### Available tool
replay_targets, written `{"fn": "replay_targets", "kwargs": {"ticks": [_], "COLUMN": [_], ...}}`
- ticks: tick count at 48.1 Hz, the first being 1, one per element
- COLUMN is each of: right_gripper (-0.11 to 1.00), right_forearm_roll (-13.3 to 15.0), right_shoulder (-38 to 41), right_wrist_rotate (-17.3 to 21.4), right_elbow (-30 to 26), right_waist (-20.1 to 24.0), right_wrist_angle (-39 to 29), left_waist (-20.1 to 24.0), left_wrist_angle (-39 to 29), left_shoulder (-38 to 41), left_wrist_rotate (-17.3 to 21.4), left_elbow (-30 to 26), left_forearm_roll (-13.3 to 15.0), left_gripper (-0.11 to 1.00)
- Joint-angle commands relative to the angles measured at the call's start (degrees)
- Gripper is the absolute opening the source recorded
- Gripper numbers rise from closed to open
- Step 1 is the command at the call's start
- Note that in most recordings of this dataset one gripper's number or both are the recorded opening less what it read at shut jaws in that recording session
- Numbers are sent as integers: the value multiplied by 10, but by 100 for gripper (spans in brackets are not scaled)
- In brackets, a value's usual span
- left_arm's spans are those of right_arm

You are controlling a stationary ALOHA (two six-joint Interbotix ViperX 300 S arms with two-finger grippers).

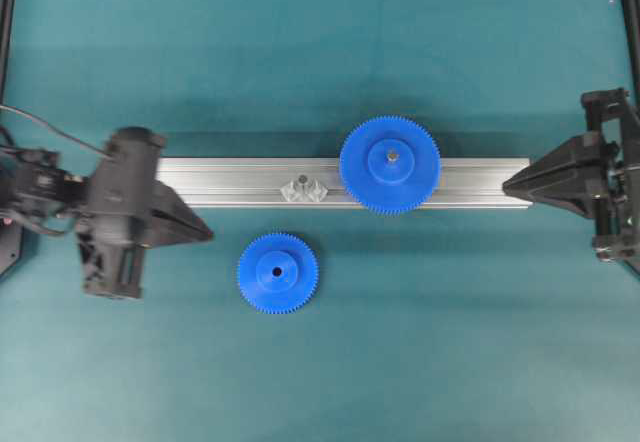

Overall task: Find the location of the shaft and insert the small gear.
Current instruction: 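Move the left gripper toward the small blue gear on the table, then lower the left gripper over the small blue gear and close on it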

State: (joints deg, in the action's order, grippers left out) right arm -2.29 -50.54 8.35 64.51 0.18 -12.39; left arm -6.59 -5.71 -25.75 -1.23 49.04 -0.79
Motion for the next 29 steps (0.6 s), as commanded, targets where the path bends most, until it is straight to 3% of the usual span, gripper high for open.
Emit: {"fn": "replay_targets", "kwargs": {"ticks": [1,6,11,15,24,29], "right_gripper": [8,8,8,8,8,8], "right_forearm_roll": [-1,-1,-1,-1,-1,-1], "right_shoulder": [18,29,33,33,33,33], "right_wrist_rotate": [4,4,4,4,4,4], "right_elbow": [-17,-18,-18,-18,-17,-17], "right_waist": [2,3,4,4,5,5], "right_wrist_angle": [1,3,3,2,1,0], "left_waist": [-3,-3,-3,-3,-7,-7], "left_wrist_angle": [-3,-3,-3,-3,-4,-11], "left_shoulder": [28,58,83,104,156,187], "left_wrist_rotate": [-2,-4,-3,-3,-10,-22], "left_elbow": [-28,-40,-55,-65,-85,-100], "left_forearm_roll": [-2,-1,-2,-2,-2,-2], "left_gripper": [-1,0,8,24,79,94]}}
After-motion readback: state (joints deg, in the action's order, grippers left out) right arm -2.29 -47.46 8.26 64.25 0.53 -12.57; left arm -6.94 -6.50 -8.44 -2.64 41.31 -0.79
